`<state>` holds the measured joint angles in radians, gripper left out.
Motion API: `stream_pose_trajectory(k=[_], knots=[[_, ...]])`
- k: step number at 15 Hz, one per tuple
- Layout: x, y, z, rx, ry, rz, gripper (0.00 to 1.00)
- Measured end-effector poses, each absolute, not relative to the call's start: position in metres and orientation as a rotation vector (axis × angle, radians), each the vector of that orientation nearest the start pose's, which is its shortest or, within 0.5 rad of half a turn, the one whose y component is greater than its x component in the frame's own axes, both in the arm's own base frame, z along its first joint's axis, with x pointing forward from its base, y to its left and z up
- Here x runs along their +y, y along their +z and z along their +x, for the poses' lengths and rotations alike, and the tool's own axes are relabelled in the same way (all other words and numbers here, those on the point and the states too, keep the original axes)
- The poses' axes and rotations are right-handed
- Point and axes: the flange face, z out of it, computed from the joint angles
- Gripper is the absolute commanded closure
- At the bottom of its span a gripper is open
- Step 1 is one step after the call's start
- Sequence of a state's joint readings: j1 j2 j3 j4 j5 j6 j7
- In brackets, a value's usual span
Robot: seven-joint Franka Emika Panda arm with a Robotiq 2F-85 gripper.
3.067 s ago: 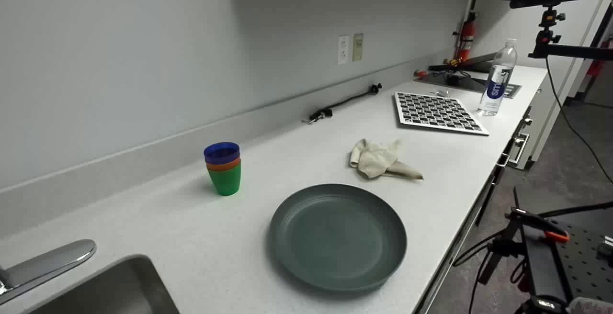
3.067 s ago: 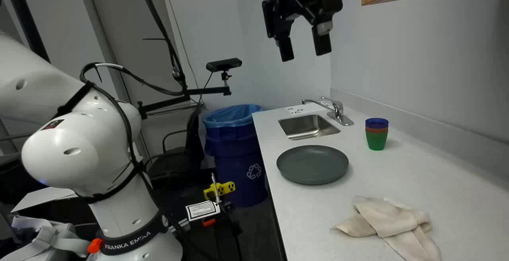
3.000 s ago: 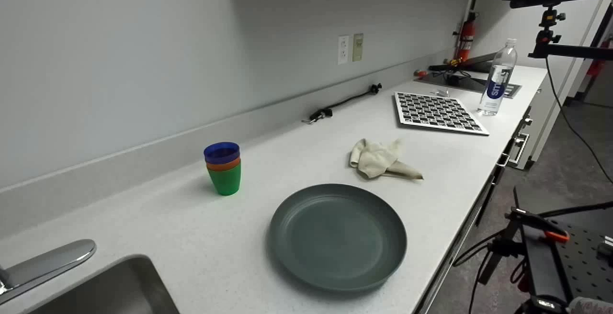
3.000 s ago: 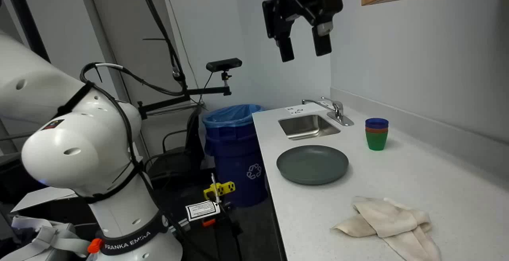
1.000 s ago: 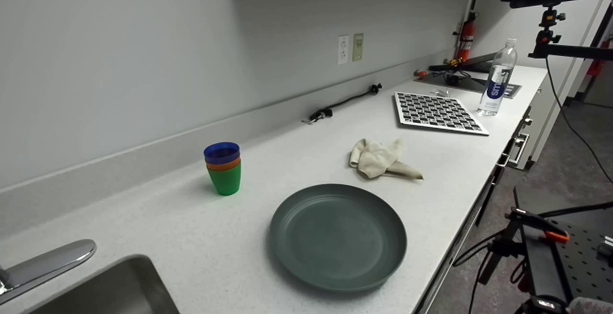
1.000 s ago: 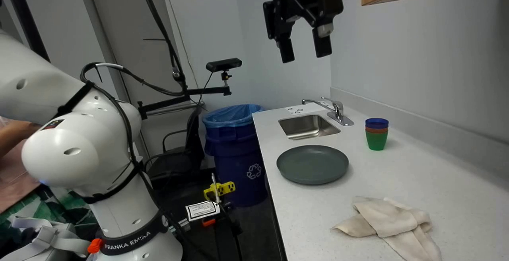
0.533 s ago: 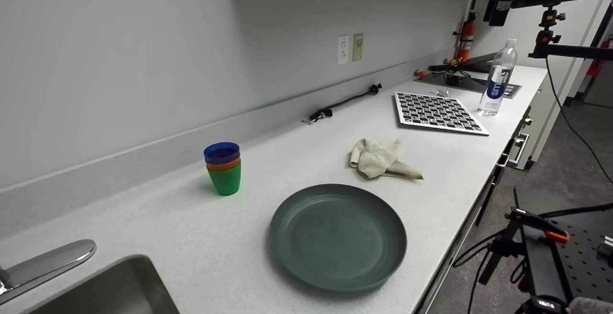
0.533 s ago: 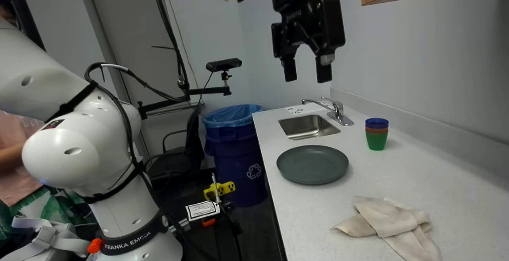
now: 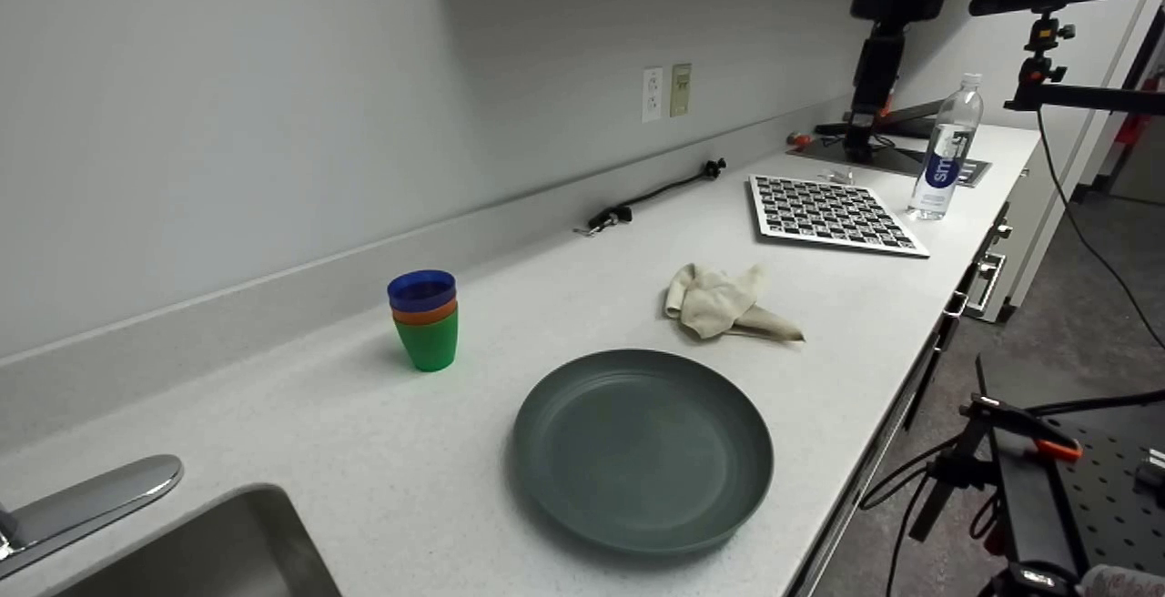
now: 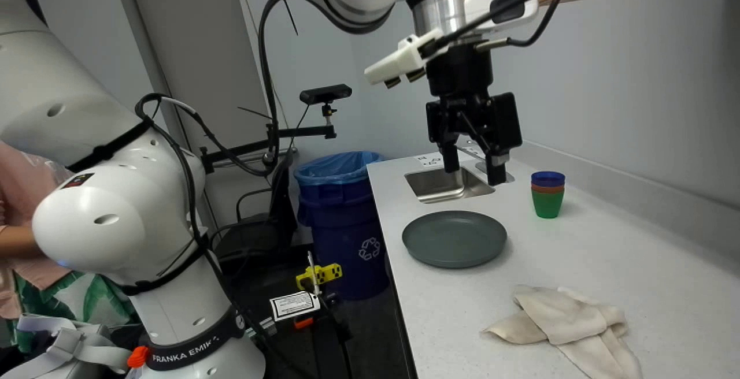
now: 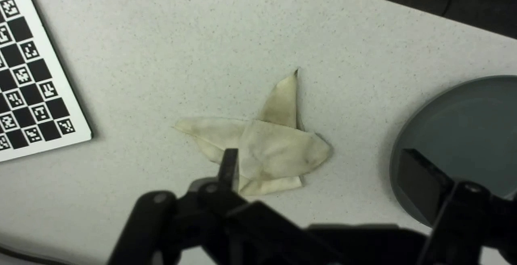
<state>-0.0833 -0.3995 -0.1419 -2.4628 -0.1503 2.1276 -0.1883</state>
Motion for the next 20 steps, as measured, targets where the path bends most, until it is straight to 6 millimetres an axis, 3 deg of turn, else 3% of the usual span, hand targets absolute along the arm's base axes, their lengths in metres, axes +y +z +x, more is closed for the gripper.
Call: stream_pose_trajectory(k=[3, 5, 16, 20], knots=[[-0.094, 0.408, 0.425, -0.031, -0.078, -3.23, 0.0], [-0.091, 0.395, 0.43, -0.017, -0.06, -3.232, 0.0], [-0.092, 0.392, 0.432, -0.021, -0.05, -3.23, 0.0], [-0.1, 0.378, 0.442, -0.013, -0.032, -3.24, 0.0]])
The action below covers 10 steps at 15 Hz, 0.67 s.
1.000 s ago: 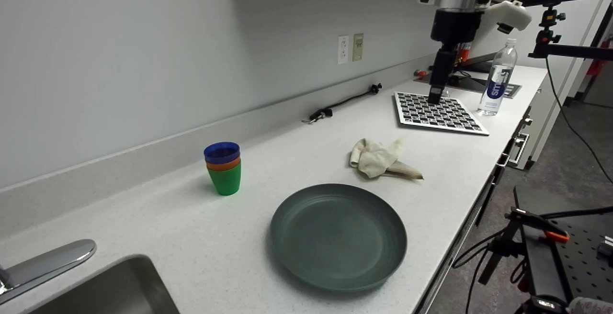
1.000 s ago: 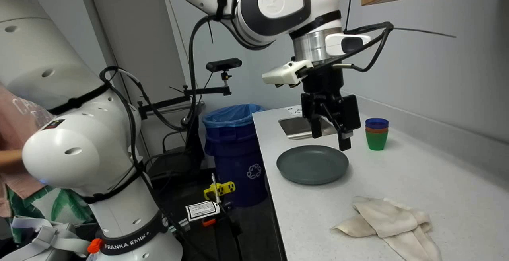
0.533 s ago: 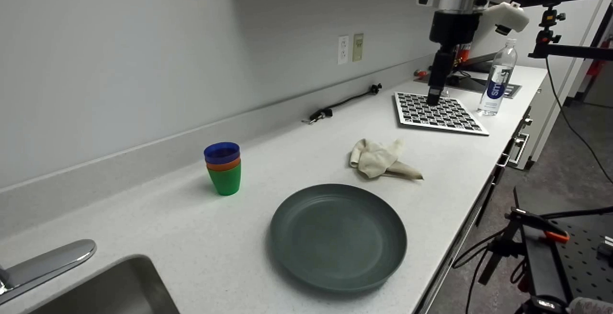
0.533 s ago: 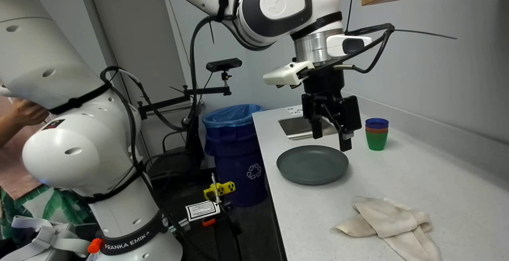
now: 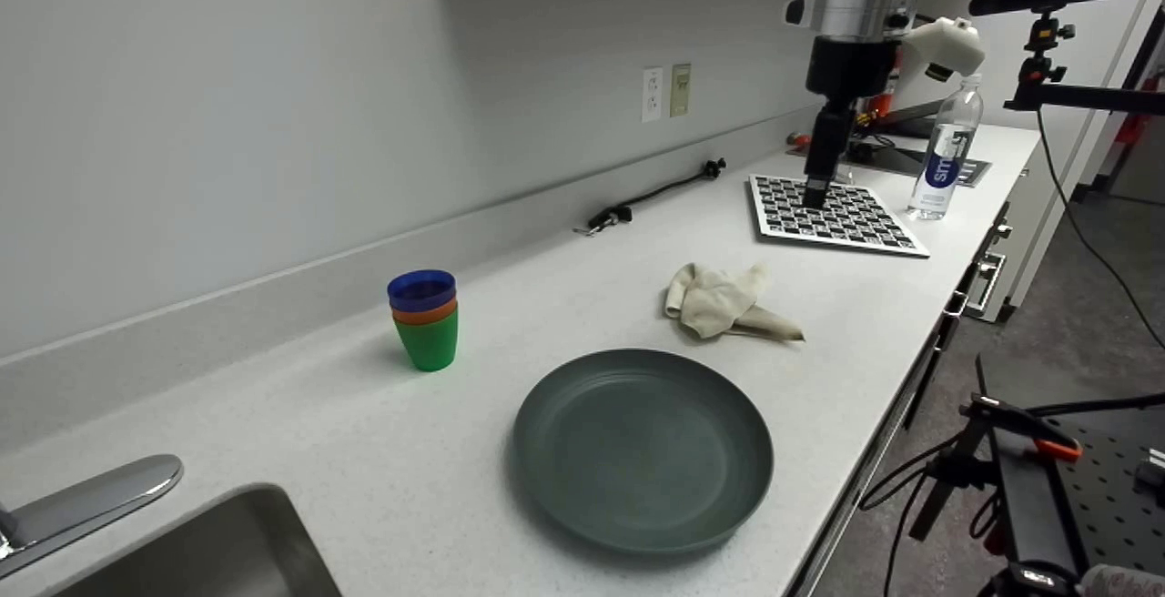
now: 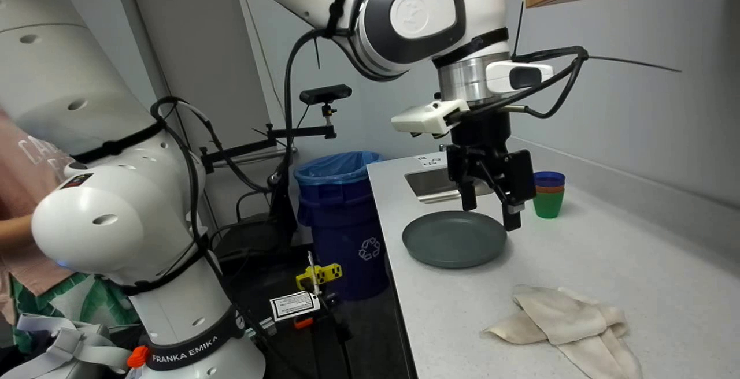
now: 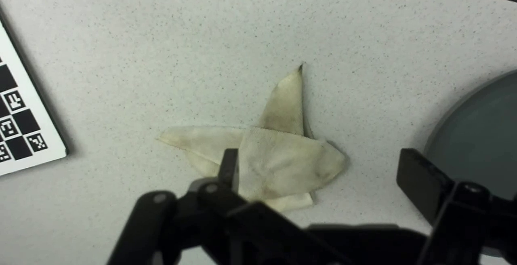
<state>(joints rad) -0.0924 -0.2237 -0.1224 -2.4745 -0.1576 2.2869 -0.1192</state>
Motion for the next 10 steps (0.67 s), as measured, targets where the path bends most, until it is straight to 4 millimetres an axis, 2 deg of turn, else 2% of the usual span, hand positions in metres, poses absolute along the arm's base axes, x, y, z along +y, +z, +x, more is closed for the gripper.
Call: stream_pose_trajectory(k=[3, 10], knots=[[-0.113, 0.355, 0.455, 0.006, -0.023, -3.249, 0.0], [-0.148, 0.287, 0.492, 0.002, 0.01, -3.242, 0.0]])
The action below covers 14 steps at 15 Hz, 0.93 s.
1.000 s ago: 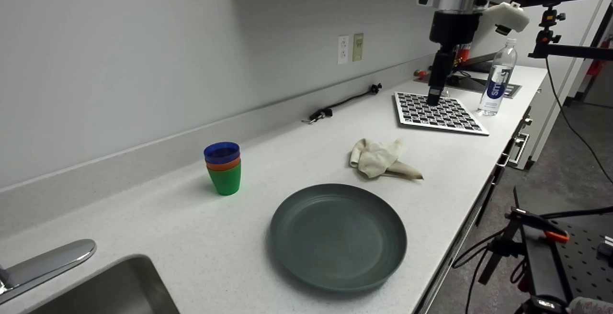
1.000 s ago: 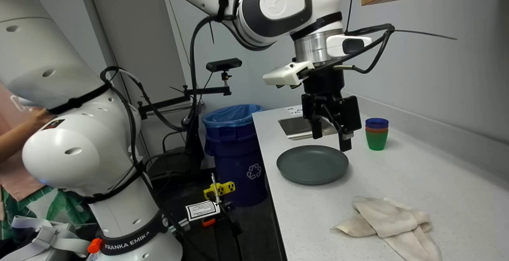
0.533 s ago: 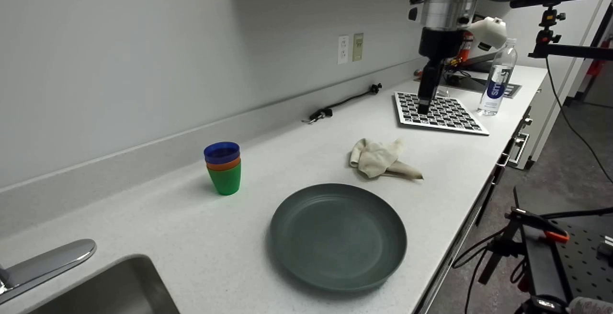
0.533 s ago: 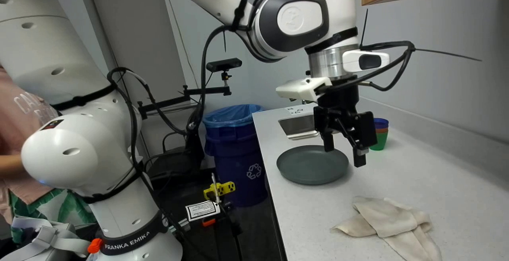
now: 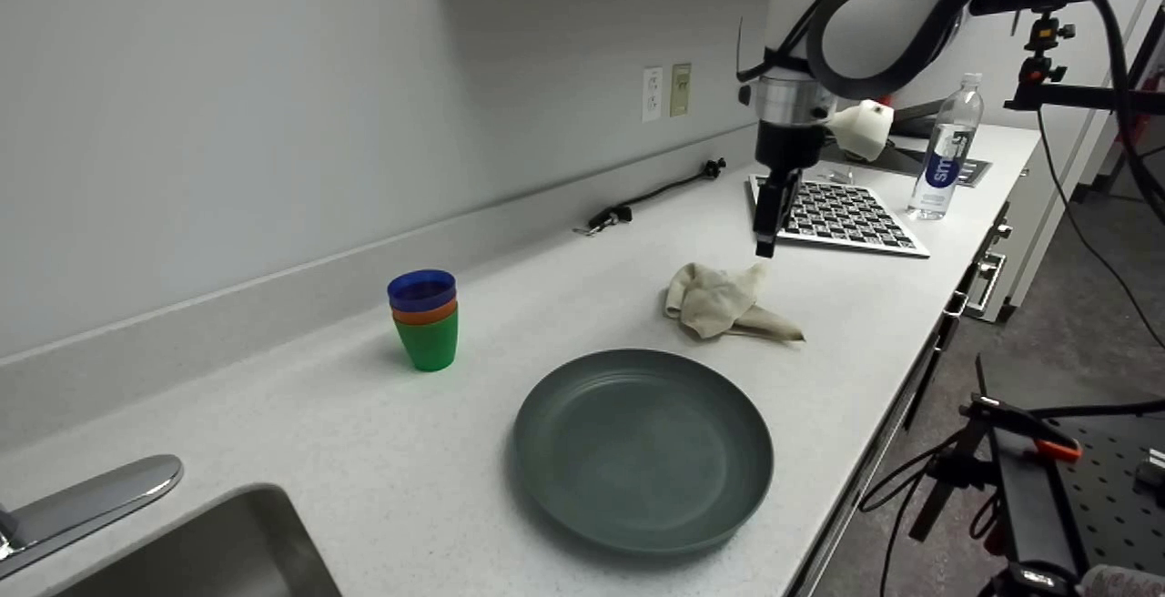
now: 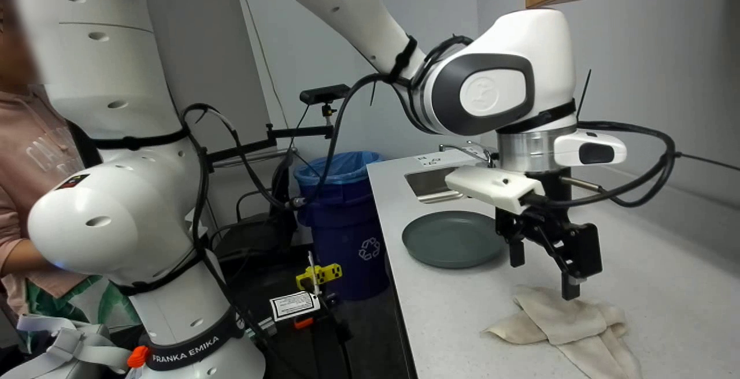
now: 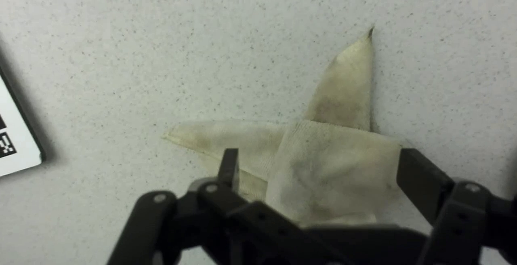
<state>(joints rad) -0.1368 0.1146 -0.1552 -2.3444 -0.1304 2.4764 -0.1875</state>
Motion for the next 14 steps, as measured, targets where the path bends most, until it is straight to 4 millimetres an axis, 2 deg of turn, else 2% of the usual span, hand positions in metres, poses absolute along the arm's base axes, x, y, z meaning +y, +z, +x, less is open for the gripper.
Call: stream_pose_trajectory(k=[4, 9, 14], knots=[[-0.157, 0.254, 0.516, 0.001, 0.022, -3.187, 0.0], [-0.153, 0.223, 0.546, -0.03, 0.044, -3.148, 0.0], [-0.149, 0.194, 0.557, -0.048, 0.09, -3.137, 0.0]])
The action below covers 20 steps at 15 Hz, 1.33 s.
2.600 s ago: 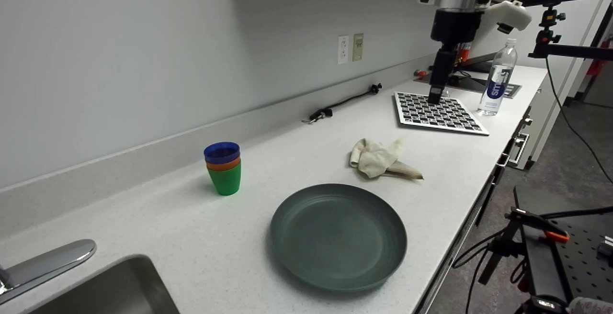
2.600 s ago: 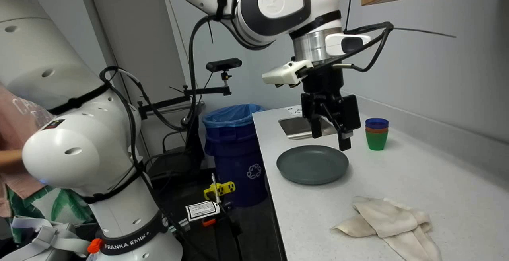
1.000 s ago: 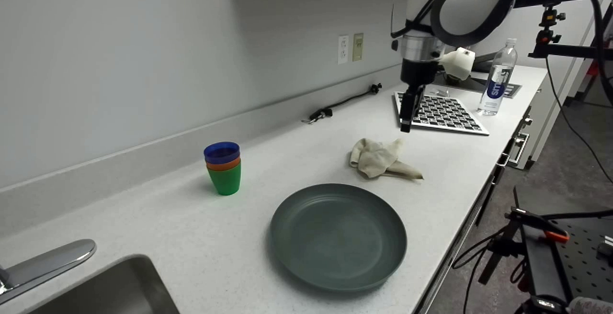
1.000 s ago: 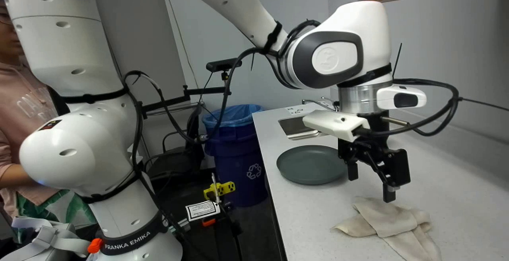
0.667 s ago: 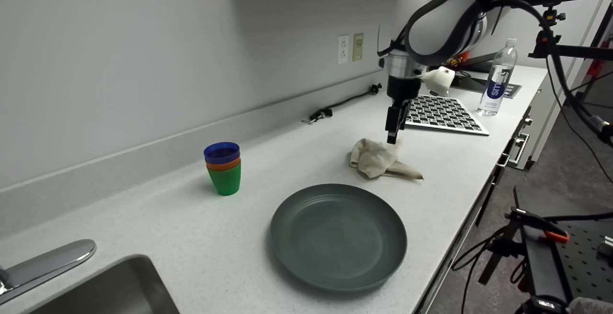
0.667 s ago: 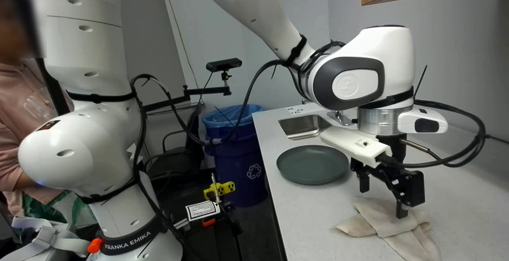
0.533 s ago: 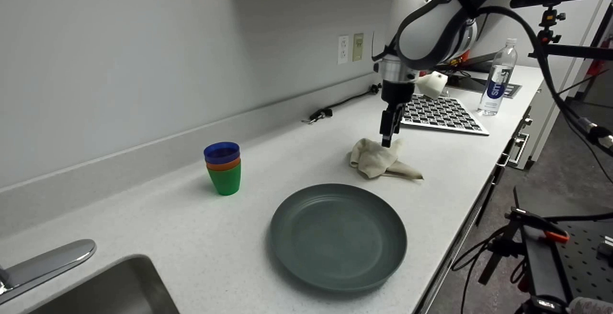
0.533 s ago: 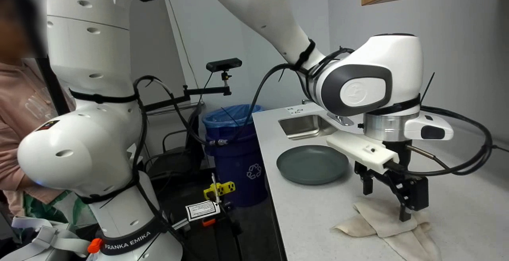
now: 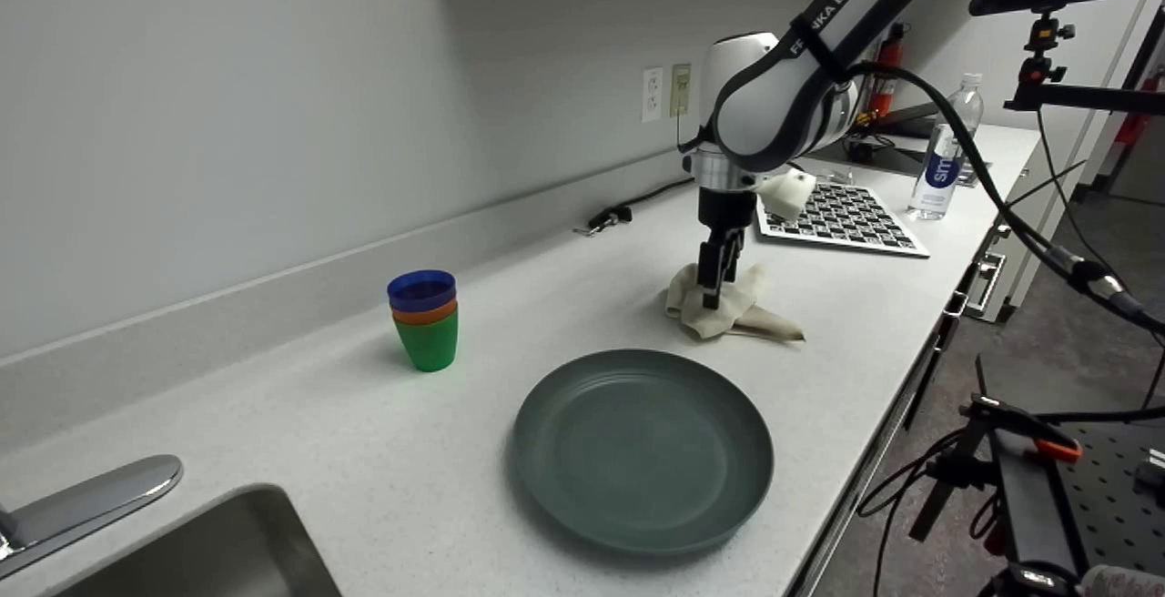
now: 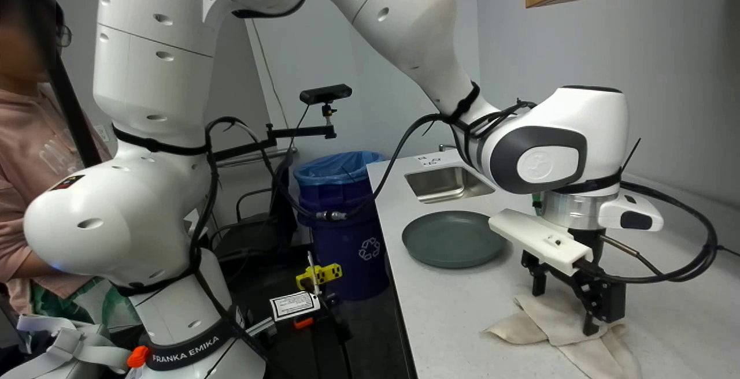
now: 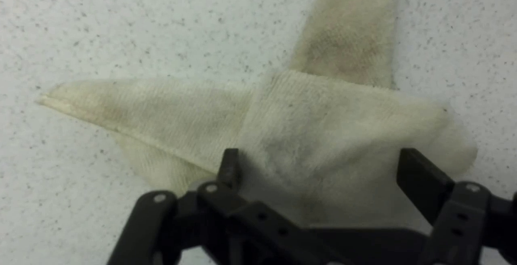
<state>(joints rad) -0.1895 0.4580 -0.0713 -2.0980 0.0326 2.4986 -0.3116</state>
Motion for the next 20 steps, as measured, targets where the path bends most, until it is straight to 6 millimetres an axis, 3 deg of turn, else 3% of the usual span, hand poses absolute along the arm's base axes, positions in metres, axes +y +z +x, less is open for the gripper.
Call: stream_pose_trajectory(k=[4, 6, 7, 16, 20], knots=[[-0.155, 0.175, 0.553, -0.037, 0.138, -3.132, 0.0], [-0.156, 0.17, 0.553, -0.036, 0.149, -3.131, 0.25], [-0.156, 0.17, 0.554, -0.036, 0.149, -3.131, 0.29], [-0.159, 0.185, 0.561, -0.039, 0.104, -3.142, 0.97], [-0.146, 0.198, 0.567, -0.117, 0.077, -3.159, 0.98]])
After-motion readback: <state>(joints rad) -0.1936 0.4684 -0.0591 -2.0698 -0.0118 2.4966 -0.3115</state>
